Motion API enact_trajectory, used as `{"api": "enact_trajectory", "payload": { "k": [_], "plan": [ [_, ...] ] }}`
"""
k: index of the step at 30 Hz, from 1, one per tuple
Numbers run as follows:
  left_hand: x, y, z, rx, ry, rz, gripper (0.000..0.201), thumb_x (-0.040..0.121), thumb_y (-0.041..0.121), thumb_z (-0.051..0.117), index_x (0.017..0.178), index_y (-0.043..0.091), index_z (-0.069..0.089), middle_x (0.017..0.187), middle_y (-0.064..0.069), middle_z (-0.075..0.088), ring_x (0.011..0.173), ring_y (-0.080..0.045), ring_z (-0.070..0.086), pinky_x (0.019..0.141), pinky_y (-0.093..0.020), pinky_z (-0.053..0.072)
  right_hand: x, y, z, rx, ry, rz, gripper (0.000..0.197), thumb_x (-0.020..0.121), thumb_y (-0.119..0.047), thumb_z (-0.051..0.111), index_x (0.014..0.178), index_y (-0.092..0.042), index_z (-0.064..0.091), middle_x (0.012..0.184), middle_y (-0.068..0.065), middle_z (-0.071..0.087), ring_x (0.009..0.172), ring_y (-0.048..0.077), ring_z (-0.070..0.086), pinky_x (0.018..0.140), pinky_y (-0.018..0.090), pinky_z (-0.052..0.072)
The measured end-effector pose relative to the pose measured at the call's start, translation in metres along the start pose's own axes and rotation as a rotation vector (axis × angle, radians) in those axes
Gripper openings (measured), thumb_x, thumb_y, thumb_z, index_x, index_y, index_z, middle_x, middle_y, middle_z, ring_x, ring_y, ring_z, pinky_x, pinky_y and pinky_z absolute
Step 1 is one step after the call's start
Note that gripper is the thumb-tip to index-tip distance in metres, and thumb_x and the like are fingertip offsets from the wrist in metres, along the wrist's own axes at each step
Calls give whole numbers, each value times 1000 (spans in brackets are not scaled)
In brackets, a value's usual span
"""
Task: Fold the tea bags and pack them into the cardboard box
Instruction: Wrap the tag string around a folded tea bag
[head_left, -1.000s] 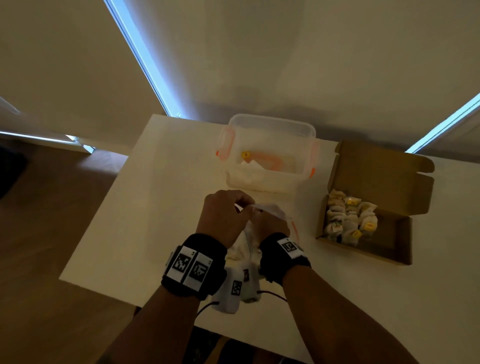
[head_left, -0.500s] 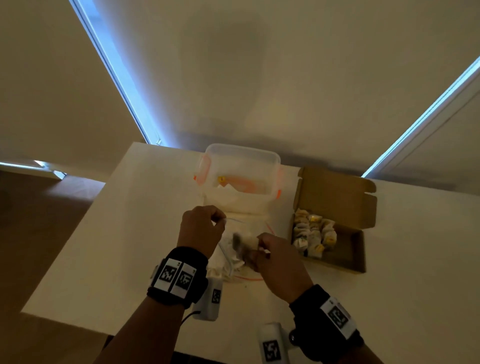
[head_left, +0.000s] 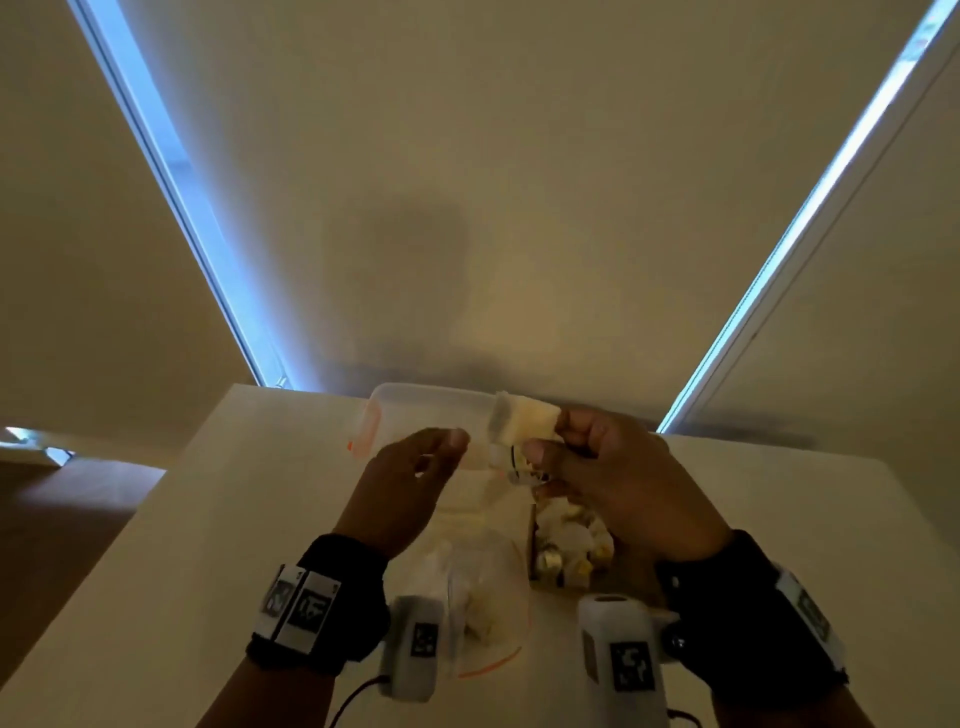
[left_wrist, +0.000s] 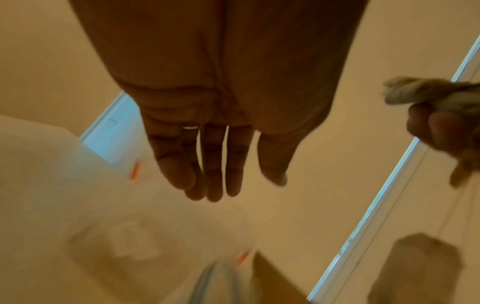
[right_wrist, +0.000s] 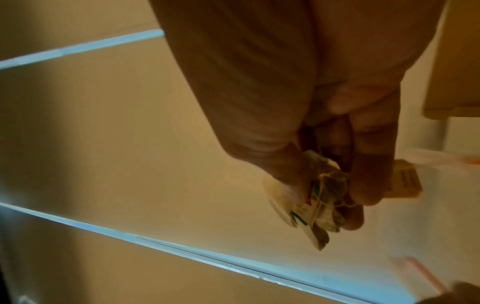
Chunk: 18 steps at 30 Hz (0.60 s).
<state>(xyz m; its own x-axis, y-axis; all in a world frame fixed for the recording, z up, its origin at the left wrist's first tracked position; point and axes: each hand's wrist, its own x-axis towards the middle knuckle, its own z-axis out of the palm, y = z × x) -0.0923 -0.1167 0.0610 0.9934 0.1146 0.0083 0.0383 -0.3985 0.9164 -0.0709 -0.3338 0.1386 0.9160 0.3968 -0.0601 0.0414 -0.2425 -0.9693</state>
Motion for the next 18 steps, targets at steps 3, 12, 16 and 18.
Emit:
{"api": "enact_trajectory", "payload": {
  "k": [3, 12, 16, 18],
  "plan": [
    [11, 67, -3, -559, -112, -20, 67, 90, 78, 43, 122, 26, 69, 123, 3, 72, 113, -20, 68, 95, -46, 54, -1, -32, -17, 8, -28, -47, 20, 95, -7, 66, 115, -8, 68, 99, 9, 78, 87, 21, 73, 71, 28, 61],
    [21, 177, 8, -1057, -633, -29, 82, 80, 69, 59, 148, 24, 49, 121, -10, 67, 102, -34, 61, 101, -71, 42, -3, -112, -62, -177, -56, -253, 27, 89, -13, 74, 111, -25, 63, 94, 0, 78, 78, 14, 75, 68, 27, 59],
    [17, 201, 17, -1016, -691, 35, 50, 106, 45, 41, 147, 19, 52, 128, -12, 63, 106, -34, 60, 87, -56, 58, -4, -122, -73, -242, 159, -339, 25, 86, -11, 76, 103, -27, 66, 93, -4, 73, 72, 12, 72, 61, 27, 59],
    [18, 212, 20, -978, -669, 56, 46, 109, 35, 37, 147, 16, 51, 145, -15, 57, 121, -37, 58, 90, -51, 59, -6, -118, -77, -256, 259, -377, 23, 85, -16, 78, 100, -29, 68, 93, -10, 72, 78, 9, 72, 64, 25, 59]
  ]
}}
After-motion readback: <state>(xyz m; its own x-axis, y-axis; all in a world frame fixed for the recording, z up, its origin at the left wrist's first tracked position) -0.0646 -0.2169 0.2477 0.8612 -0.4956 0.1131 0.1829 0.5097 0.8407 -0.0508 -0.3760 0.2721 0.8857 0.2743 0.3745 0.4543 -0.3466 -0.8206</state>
